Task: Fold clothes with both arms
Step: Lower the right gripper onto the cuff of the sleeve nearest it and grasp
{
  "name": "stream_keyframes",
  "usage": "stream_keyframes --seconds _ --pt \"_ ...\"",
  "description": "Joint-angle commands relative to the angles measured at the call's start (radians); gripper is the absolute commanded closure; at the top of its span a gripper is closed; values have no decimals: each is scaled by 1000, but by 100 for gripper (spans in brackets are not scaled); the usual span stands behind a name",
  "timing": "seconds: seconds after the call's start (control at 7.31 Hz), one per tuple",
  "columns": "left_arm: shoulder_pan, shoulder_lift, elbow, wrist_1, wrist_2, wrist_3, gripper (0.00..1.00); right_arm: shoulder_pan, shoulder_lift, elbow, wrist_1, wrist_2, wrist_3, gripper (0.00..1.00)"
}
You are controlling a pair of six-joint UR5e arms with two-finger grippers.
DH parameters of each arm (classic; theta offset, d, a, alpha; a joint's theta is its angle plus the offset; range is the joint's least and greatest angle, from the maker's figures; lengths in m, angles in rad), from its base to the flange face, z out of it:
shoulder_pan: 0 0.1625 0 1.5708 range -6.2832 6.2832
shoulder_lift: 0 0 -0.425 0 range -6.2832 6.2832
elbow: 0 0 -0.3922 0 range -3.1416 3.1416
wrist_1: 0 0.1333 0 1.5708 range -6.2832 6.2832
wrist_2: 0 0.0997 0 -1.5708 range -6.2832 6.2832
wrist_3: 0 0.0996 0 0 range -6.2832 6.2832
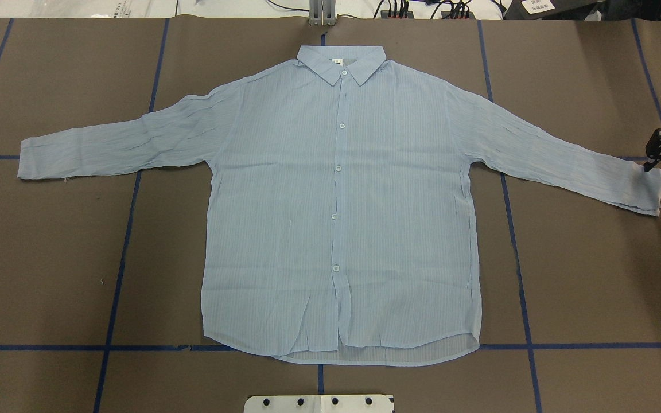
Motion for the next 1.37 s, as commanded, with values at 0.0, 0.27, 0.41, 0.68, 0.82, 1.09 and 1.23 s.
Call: stream_keyframes --seconds 0.0,0.27,0.41,0.68,0.82,1.09,1.23 --pt "0 -1 -9 -1 0 0 0 0 9 0 0 -13 36 65" --pt "-2 1 -20 1 0 0 0 0 12 -1 0 -8 42 65" --pt "-2 1 -21 1 0 0 0 0 9 -1 0 -7 42 58" --pt "-3 2 -29 1 2 -2 0 0 4 2 0 0 41 37" --pt "-3 2 -29 1 2 0 0 0 0 3 2 12 42 37" --pt "-3 2 -35 1 2 -2 0 2 -7 2 0 41 42 37" --pt "-3 2 -37 1 2 0 0 2 -7 2 2 41 42 38"
